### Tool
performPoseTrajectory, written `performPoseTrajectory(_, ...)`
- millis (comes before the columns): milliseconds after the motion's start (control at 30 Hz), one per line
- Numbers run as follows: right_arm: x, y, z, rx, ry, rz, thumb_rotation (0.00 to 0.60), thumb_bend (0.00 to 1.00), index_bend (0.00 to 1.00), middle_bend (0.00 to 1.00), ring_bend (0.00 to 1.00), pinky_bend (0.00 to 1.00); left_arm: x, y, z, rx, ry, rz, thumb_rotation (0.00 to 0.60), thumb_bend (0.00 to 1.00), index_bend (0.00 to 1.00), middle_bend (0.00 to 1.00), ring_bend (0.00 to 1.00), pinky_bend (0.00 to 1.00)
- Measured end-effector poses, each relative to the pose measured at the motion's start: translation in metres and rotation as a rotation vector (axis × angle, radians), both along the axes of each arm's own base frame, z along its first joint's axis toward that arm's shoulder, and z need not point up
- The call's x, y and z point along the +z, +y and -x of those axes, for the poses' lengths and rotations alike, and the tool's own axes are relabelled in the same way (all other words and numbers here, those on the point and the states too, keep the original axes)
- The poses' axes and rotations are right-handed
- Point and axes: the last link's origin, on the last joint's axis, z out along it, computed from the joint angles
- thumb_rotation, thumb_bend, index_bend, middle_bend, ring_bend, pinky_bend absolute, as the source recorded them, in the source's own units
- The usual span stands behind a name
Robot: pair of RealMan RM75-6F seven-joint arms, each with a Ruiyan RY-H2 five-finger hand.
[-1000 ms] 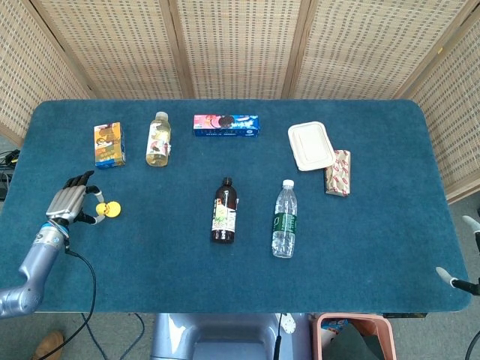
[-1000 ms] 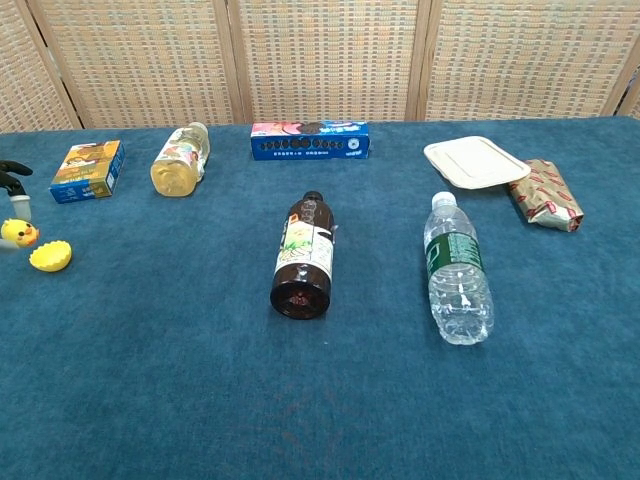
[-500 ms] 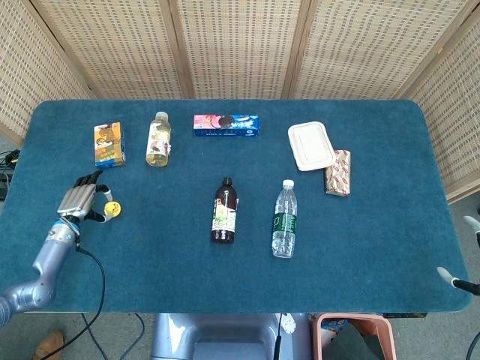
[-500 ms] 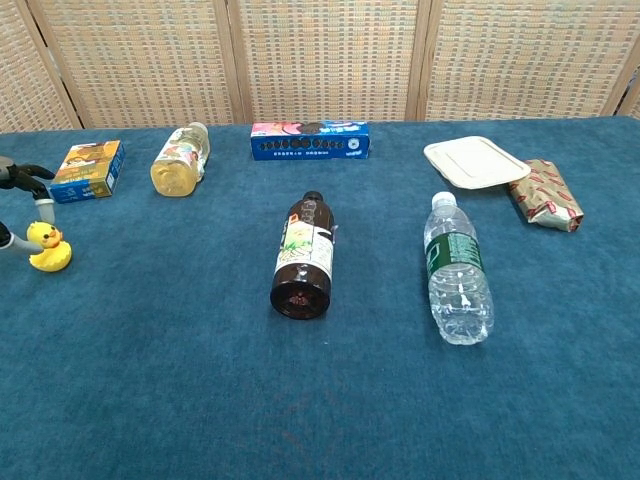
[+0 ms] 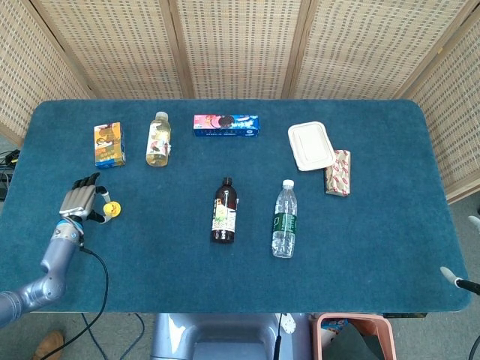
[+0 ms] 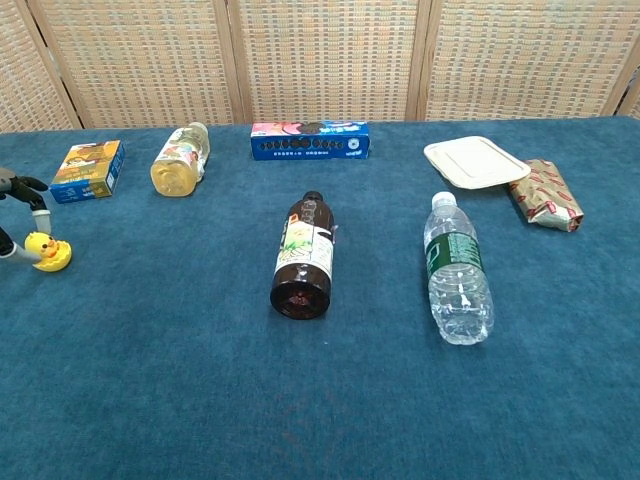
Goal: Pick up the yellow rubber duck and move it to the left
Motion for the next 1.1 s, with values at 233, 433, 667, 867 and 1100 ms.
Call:
performPoseTrajectory(233,0.000,0.000,0.000,-0.002,0.000,0.000,0.600,0.00,0.00,0.00,0.00,0.00,-0.003,0.002,0.000,0.007,0.007,0.010,0.600,0.23,0.27,0.00,0.00,0.00)
performPoseTrajectory(433,0.001,0.000,0.000,-0.002,-0.003,0.002,0.600,0.00,0.00,0.00,0.00,0.00,-0.003,0.001,-0.001,0.017,0.006,0.019,0.600,0.19,0.09,0.00,0.00,0.00)
performPoseTrajectory(667,0.001,0.001,-0.001,0.005,-0.008,0.003,0.600,0.00,0.00,0.00,0.00,0.00,0.012,-0.003,-0.008,0.004,-0.031,-0.011,0.600,0.00,0.00,0.00,0.00,0.00)
performPoseTrajectory(867,0.003,0.003,-0.003,0.014,-0.014,0.010,0.600,0.00,0.00,0.00,0.00,0.00,0.049,-0.027,-0.015,-0.059,-0.080,-0.105,0.600,0.00,0.00,0.00,0.00,0.00)
performPoseTrajectory(1100,0.006,0.005,-0.005,0.037,0.007,0.029,0.600,0.00,0.00,0.00,0.00,0.00,0.104,-0.099,-0.015,-0.190,-0.094,-0.268,0.600,0.00,0.00,0.00,0.00,0.00)
